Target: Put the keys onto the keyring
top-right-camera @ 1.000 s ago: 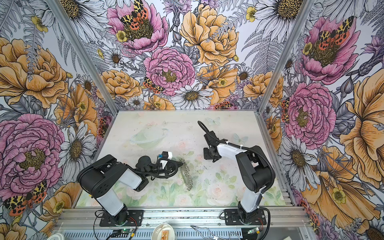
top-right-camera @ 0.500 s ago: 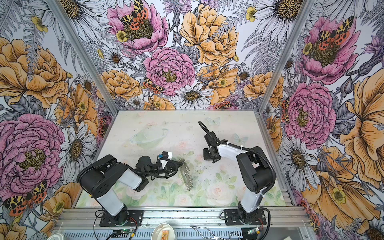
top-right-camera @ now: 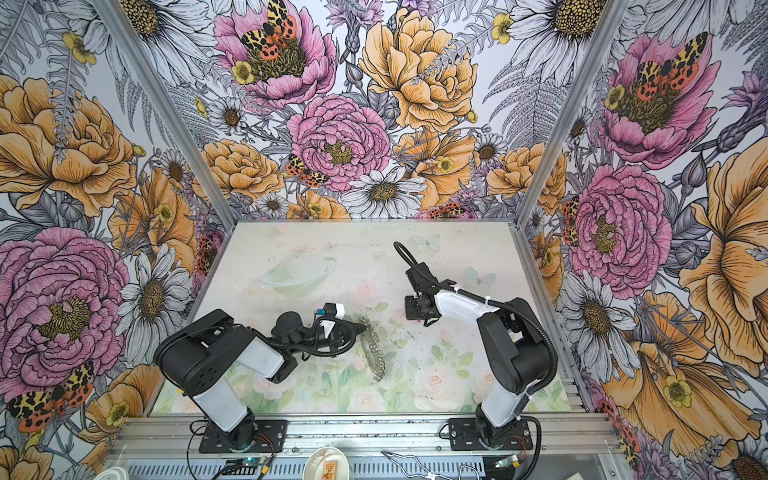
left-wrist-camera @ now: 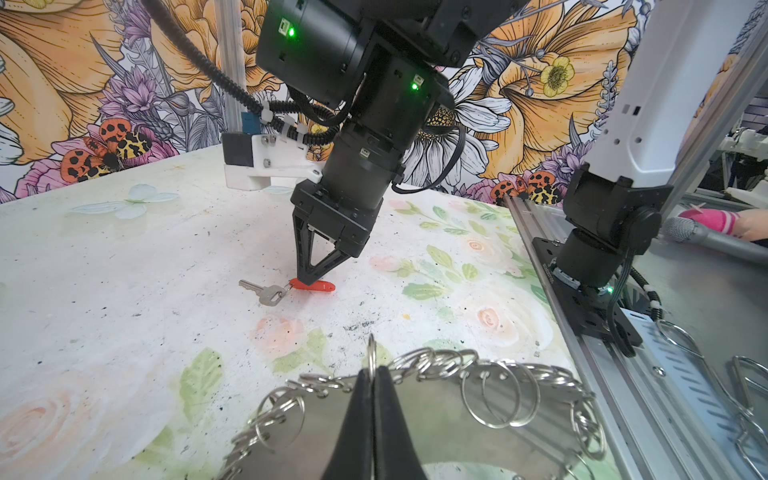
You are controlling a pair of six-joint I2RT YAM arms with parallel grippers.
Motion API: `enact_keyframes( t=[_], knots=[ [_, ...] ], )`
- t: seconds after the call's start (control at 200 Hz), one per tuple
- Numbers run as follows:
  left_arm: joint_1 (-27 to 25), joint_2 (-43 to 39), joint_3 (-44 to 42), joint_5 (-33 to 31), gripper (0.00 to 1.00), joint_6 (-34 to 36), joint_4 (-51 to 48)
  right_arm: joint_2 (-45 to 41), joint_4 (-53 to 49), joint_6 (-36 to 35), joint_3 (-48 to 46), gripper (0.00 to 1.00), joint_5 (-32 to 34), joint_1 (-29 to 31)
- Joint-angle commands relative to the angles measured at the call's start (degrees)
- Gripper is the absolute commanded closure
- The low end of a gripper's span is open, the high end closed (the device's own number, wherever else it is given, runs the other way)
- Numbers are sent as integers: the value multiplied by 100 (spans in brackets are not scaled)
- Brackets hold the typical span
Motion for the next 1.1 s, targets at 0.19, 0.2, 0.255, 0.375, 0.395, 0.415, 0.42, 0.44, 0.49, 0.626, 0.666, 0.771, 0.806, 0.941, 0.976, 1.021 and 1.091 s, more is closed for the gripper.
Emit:
enact_keyframes(
  t=[0.19, 0.2, 0.255, 0.375, 0.395, 0.415, 0.42, 0.44, 0.49, 0.626, 0.666, 0.771, 0.806, 0.941, 0.976, 1.021, 1.091],
  knots=[
    [48, 60, 87, 28, 100, -101, 208, 189, -77, -205, 131, 81, -452, 175],
    [49, 56, 87, 34, 100, -98, 212, 198, -77, -205, 136, 81, -477, 184],
    [49, 58, 86, 30, 100, -94, 212, 225, -96, -205, 163, 79, -522, 223],
    [57, 38, 79, 30, 100, -107, 205, -4, -118, -251, 138, 76, -145, 215],
    [58, 38, 78, 28, 100, -105, 206, -56, -124, -271, 147, 75, -91, 203],
    [58, 38, 78, 29, 100, -100, 200, -99, -134, -286, 162, 75, -54, 188],
    [58, 38, 78, 33, 100, -103, 199, -110, -138, -294, 169, 75, -44, 178],
    [58, 38, 79, 29, 100, -103, 201, -153, -146, -305, 182, 75, -16, 160],
    [55, 38, 87, 36, 100, -105, 199, -229, -144, -331, 217, 75, 61, 110],
    [62, 38, 87, 28, 100, -97, 199, -186, -156, -514, 336, 75, 342, 102],
    [67, 35, 87, 27, 100, -97, 199, -127, -166, -559, 381, 75, 412, 107],
    [67, 46, 92, 24, 100, -107, 201, 77, -168, -583, 496, 74, 404, 125],
    [67, 46, 95, 28, 100, -105, 199, 130, -159, -574, 533, 72, 395, 148],
    [75, 55, 106, 37, 100, -106, 195, 358, -188, -462, 642, 66, 326, 231],
    [73, 55, 107, 45, 100, -110, 195, 424, -200, -396, 651, 66, 345, 234],
    [73, 50, 111, 40, 100, -113, 192, 490, -224, -367, 650, 67, 393, 235],
    [84, 31, 96, 36, 100, -114, 190, 559, -272, -321, 629, 68, 458, 227]
  ],
)
